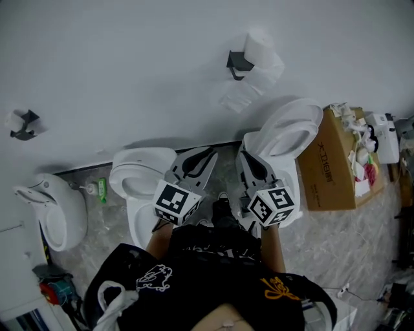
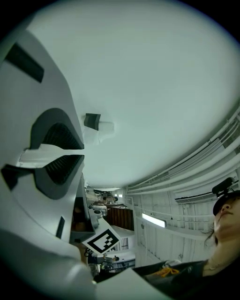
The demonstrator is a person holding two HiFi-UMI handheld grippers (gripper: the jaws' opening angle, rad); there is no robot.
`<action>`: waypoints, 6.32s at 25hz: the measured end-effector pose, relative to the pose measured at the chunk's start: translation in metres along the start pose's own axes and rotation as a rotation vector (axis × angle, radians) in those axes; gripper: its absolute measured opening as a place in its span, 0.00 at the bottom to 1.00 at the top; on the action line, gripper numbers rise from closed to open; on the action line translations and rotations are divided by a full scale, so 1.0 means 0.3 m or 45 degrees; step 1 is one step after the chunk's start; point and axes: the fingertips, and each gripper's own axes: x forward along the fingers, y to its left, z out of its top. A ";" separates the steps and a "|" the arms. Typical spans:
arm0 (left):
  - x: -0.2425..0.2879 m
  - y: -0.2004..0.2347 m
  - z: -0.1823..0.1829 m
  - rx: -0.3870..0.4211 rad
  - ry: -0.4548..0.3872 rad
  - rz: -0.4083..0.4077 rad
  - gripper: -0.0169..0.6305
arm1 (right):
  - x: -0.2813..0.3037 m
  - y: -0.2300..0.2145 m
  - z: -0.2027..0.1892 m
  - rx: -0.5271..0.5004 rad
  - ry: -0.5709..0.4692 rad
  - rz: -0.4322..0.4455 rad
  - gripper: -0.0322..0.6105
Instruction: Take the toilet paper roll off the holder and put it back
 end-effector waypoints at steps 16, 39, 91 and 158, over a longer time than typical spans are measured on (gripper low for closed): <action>0.336 0.110 0.097 0.039 -0.026 0.179 0.10 | 0.195 -0.418 0.323 -0.242 -0.052 0.086 0.07; 0.464 0.161 0.111 0.049 0.004 0.392 0.10 | 0.698 -0.697 0.666 -0.461 -0.057 0.106 0.62; 0.293 0.076 0.029 0.038 0.063 0.181 0.10 | 0.190 -0.435 0.381 -0.494 -0.076 -0.019 0.51; 0.263 0.304 -0.012 0.016 0.063 0.454 0.10 | 0.887 -0.665 0.587 -0.745 0.002 0.078 0.52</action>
